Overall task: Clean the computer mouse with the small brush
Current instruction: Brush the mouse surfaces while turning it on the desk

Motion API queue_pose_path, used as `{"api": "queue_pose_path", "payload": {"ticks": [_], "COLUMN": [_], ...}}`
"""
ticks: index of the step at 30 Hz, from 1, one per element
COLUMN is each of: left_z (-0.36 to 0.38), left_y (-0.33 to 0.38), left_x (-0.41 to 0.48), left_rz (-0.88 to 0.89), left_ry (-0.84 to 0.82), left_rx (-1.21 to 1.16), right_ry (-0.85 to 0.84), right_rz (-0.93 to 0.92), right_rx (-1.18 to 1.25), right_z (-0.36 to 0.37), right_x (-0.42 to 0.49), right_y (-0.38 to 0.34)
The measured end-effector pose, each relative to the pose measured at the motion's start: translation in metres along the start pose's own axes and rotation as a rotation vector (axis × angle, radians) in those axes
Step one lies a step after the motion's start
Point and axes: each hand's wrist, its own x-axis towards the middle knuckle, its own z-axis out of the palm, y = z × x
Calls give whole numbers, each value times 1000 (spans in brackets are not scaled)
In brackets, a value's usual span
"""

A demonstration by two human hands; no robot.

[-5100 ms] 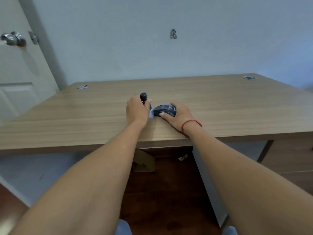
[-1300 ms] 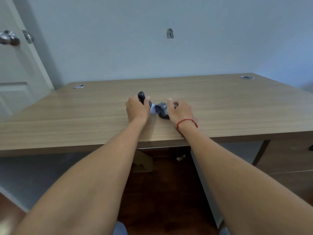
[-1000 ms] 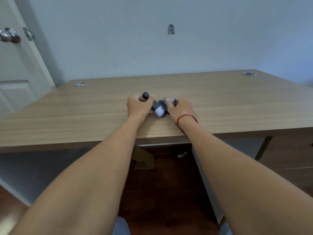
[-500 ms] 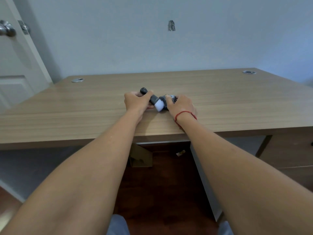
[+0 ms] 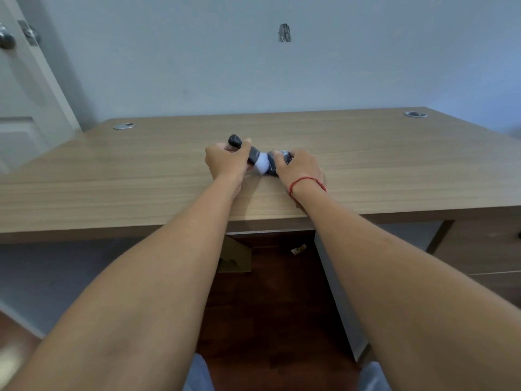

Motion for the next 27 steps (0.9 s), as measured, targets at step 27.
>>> {"api": "queue_pose_path", "payload": {"ticks": [27], "left_z": [-2], "left_y": [-1], "left_x": [-8], "left_rz": [101], "left_ry": [-11], "left_rx": [147], "right_ry": [-29], "right_rz": [2], "right_rx": [76], "right_z": [-5], "right_x": [-7], "right_y": [2]}}
